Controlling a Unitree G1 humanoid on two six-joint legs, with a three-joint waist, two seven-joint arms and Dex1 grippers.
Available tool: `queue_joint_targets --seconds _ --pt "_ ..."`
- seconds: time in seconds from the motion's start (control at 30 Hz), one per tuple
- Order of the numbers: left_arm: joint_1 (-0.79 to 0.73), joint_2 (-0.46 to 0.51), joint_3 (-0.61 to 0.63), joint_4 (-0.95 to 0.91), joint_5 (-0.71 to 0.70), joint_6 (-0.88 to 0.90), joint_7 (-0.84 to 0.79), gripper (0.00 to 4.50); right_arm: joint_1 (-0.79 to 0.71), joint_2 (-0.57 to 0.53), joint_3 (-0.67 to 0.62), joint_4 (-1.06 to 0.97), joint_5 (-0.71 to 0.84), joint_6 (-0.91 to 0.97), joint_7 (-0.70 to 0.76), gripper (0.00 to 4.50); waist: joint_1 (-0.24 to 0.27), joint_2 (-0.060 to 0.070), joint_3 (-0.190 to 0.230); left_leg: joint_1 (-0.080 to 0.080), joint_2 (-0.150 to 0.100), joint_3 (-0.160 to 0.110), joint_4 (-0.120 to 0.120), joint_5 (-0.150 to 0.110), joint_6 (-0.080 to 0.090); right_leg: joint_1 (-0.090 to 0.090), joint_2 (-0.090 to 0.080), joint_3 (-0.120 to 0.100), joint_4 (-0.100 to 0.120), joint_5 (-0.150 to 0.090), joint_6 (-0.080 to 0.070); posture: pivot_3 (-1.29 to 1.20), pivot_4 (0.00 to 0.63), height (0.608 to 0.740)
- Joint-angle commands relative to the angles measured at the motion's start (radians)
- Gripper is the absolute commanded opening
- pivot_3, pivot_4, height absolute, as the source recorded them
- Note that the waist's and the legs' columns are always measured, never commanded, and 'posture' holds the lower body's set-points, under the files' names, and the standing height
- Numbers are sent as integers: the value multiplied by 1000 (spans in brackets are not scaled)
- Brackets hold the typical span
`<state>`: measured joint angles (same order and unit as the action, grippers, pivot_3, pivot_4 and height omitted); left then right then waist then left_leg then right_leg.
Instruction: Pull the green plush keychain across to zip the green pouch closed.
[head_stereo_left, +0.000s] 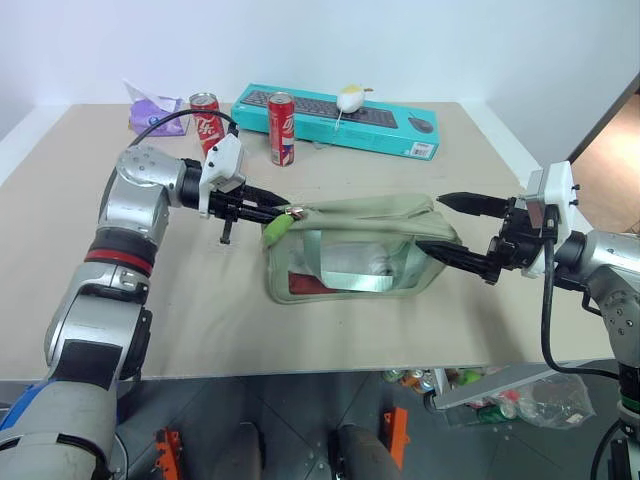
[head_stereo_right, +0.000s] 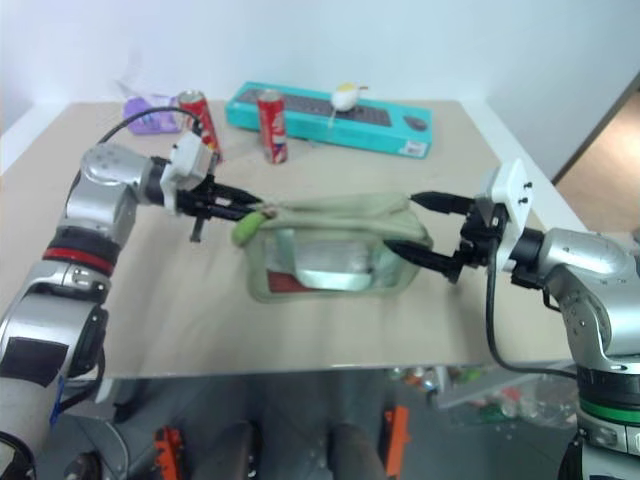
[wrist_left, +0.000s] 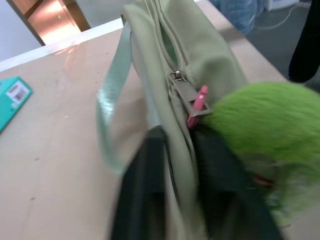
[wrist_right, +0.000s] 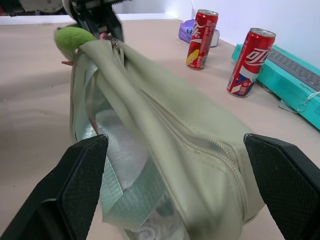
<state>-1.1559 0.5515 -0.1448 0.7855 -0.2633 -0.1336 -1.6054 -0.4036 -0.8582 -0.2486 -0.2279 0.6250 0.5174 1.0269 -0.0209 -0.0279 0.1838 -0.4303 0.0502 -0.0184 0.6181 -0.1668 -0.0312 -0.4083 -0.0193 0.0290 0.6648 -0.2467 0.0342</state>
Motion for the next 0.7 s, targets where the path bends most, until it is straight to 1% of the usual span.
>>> queue_joint_targets --seconds 0.03,0.07,0.2,0.23,0.3,0.37,0.47,0.5,0.57,0.6,0.63,0.7 --pt "-39 48 60 -68 -26 58 -3 2617 -18 -24 -34 -9 8 -16 9 4500 -2 0 0 0 0 0 0 0 0 0 0 0 0 0 0 0 150 740" --pt "-37 55 66 -85 -33 80 -1 2820 -18 -24 -34 -9 9 -16 8 4500 -2 0 0 0 0 0 0 0 0 0 0 0 0 0 0 0 150 740" --pt "53 118 112 -284 -95 259 38 4260 -8 -26 -36 -4 7 -24 10 4500 -5 0 0 0 0 0 0 0 1 0 0 0 0 0 0 0 150 740" --pt "86 130 130 -345 -118 310 63 4464 -5 -25 -36 -4 6 -26 10 4500 -5 0 0 0 0 0 0 -1 1 0 0 1 1 -1 0 0 150 740" --pt "139 144 159 -440 -150 386 111 4464 -1 -23 -35 -2 3 -31 10 4500 -5 0 0 1 0 0 0 -1 1 0 0 0 1 -1 0 0 150 740" --pt "217 146 228 -567 -206 489 222 4464 2 -20 -31 2 0 -35 9 4500 -5 0 0 1 1 0 0 -1 1 0 0 0 1 -1 0 0 150 740" --pt "344 147 316 -731 -248 579 379 4464 -1 -16 -23 19 -5 -44 14 4500 -4 0 0 1 1 0 1 0 1 1 0 0 2 -1 0 0 150 740" --pt "398 141 348 -793 -265 604 430 4464 -2 -17 -17 27 -10 -50 19 4500 -4 0 0 1 1 0 1 0 1 1 0 1 2 0 0 0 150 740" --pt "569 133 412 -949 -269 616 516 4464 -13 -18 1 62 -34 -75 31 4500 -11 1 -1 3 1 1 1 0 1 1 0 1 2 0 0 0 150 740" --pt "629 131 434 -1004 -270 618 551 4464 -18 -19 7 77 -45 -87 35 4500 -14 1 -1 3 1 2 0 -1 1 1 0 3 1 0 0 0 150 740" --pt "676 134 451 -1048 -287 638 574 4464 -22 -19 12 93 -53 -97 40 4500 -14 1 0 6 2 4 0 -1 1 3 -1 5 2 -1 0 0 150 740" --pt "762 131 493 -1135 -330 679 636 4464 -27 -20 17 132 -70 -120 55 4500 -12 0 0 6 2 5 0 -1 1 3 0 5 2 0 0 0 150 740"
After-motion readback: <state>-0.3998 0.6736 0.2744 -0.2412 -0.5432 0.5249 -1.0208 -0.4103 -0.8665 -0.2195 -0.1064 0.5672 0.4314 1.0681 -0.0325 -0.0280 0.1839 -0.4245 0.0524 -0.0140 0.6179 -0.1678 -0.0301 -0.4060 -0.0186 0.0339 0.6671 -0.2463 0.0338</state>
